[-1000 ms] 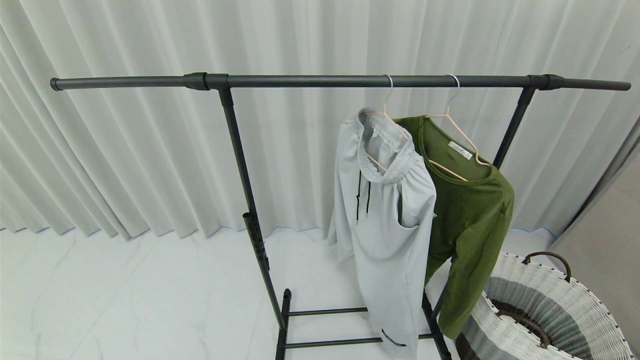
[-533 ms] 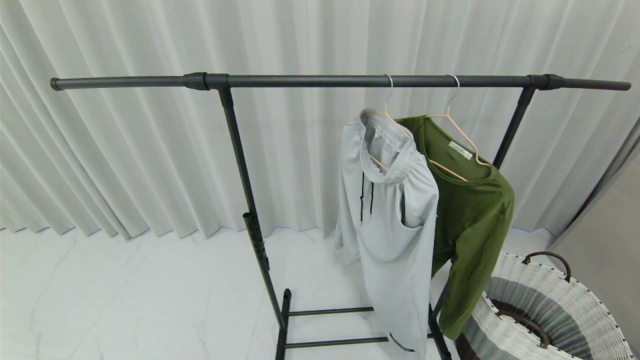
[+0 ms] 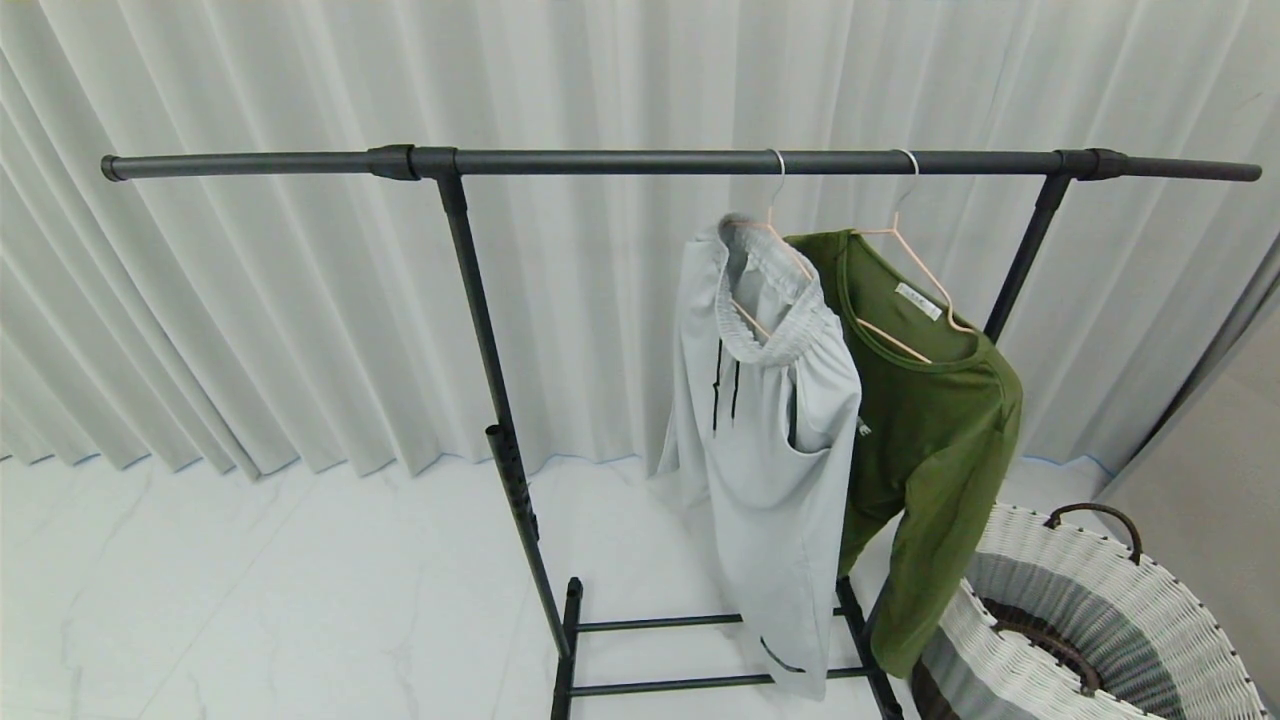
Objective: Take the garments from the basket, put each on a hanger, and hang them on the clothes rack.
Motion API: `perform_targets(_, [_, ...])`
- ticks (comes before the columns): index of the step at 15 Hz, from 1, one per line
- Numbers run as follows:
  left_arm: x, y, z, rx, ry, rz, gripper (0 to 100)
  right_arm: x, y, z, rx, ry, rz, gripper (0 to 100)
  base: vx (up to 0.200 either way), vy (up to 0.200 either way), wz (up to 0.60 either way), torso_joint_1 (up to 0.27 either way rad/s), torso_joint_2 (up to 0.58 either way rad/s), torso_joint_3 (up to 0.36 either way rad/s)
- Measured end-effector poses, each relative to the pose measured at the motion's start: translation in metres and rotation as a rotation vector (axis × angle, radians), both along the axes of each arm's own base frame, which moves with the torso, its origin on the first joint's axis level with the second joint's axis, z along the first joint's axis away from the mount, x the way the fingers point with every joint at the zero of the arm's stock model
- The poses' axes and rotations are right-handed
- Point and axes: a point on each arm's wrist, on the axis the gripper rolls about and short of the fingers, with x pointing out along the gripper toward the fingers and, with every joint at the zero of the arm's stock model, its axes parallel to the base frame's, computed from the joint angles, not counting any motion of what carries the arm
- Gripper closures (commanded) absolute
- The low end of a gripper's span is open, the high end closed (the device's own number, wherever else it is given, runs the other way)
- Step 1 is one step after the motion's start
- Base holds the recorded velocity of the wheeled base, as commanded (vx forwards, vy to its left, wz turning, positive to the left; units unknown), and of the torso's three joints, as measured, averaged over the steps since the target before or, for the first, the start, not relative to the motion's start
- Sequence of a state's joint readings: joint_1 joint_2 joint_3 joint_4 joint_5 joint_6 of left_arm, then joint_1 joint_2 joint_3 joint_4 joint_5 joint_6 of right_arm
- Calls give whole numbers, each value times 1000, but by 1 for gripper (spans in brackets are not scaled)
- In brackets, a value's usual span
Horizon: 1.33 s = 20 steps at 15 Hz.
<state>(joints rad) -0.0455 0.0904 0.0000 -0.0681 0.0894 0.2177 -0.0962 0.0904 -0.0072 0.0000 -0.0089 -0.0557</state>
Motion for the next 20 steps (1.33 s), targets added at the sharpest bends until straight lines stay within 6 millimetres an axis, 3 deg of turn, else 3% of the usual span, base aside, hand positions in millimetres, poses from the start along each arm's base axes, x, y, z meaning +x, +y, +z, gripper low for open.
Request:
perform_targets(7, [-5, 2, -2, -3, -52, 184, 0, -1, -2, -2, 38, -3, 145, 0, 0, 0, 0, 0, 0, 0])
perform_targets(10, [-7, 1, -2, -30, -79, 119, 0, -1, -2, -2, 39, -6, 148, 0, 0, 0, 0, 0, 0, 0])
perform_targets(12, [-7, -3, -4, -97, -70, -63, 0, -1, -2, -2, 39, -6, 148, 0, 0, 0, 0, 0, 0, 0])
perform_targets(20, [-7, -4, -9, -134, -18, -88, 0, -1, -2, -2, 39, -6, 149, 0, 0, 0, 0, 0, 0, 0])
